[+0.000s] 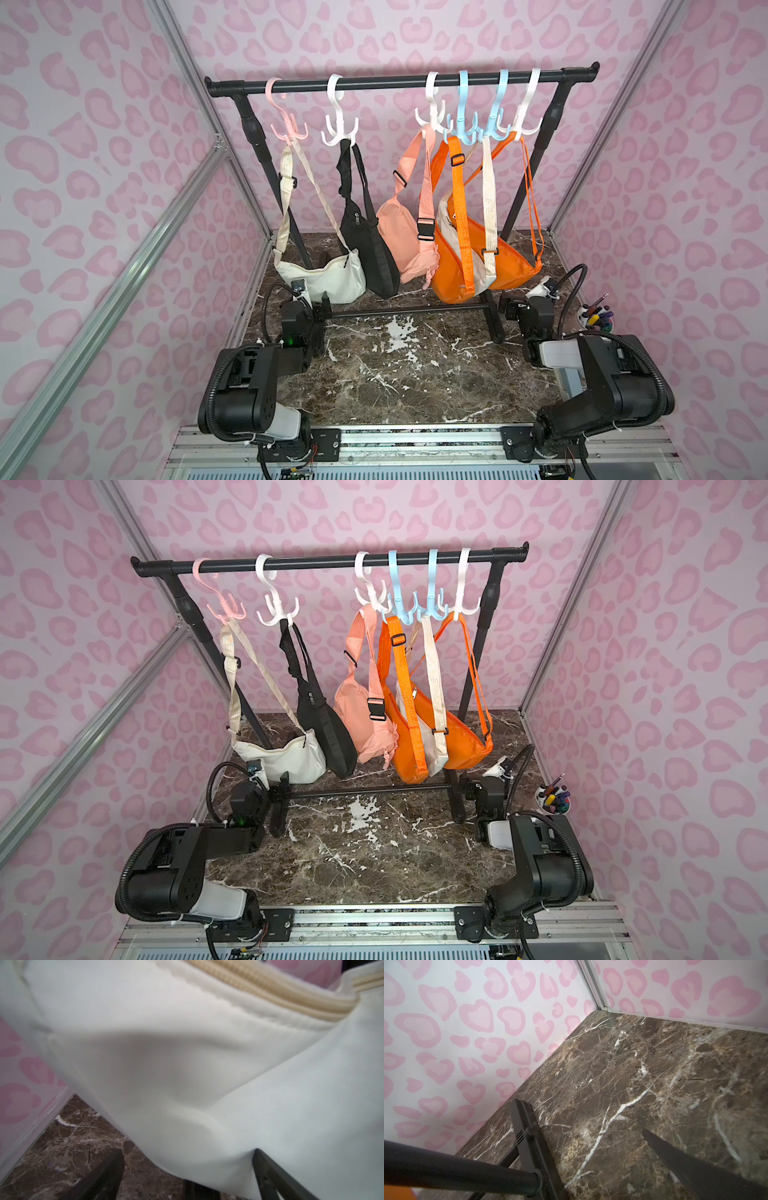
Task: Take the bag off the hook
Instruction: Pick up the bag from the hook.
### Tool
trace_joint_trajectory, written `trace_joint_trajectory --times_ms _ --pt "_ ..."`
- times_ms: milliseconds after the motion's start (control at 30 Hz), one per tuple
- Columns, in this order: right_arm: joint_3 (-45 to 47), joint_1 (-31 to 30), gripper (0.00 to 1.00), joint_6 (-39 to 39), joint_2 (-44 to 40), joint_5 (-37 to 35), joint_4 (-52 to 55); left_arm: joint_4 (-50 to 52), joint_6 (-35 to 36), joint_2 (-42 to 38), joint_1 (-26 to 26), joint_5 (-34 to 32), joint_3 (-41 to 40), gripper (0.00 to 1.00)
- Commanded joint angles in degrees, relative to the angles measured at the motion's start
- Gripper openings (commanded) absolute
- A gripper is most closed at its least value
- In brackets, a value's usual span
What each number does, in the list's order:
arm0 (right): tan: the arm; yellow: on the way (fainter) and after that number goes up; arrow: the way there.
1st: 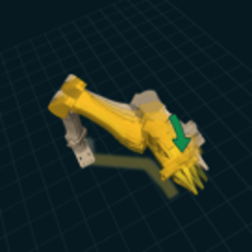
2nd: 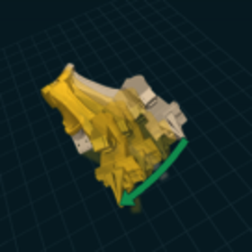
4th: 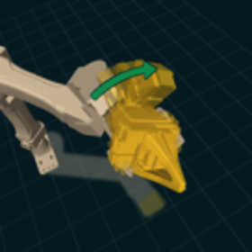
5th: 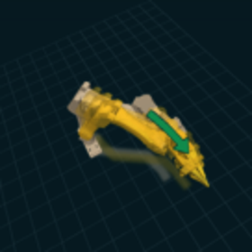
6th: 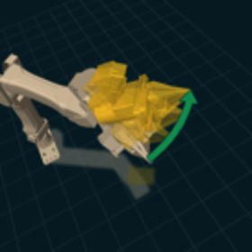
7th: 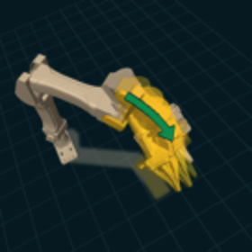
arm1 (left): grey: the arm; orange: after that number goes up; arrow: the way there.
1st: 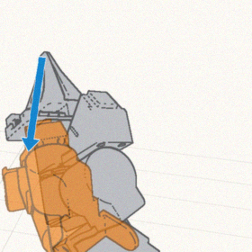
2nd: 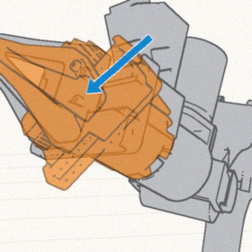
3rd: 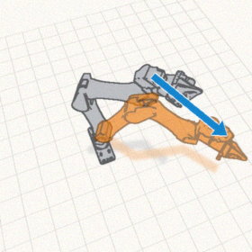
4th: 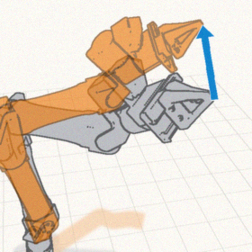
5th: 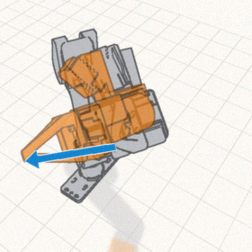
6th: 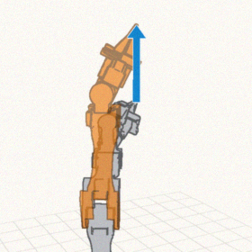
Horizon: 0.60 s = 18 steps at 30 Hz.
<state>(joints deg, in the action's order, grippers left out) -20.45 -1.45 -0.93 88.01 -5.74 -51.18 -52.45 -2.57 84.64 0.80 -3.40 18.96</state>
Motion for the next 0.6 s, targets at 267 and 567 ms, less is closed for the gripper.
trace_joint_trajectory --times_ms 267,567 --pt "-0.12 -0.04 1.0 0.23 0.01 -0.17 -2.19 -3.34 0.33 -0.11 0.0 0.18 0.21 0.97" --pt "-0.12 0.38 1.0 -0.12 0.13 0.69 -2.18 -3.2 0.29 0.0 0.01 0.21 0.27 0.97"
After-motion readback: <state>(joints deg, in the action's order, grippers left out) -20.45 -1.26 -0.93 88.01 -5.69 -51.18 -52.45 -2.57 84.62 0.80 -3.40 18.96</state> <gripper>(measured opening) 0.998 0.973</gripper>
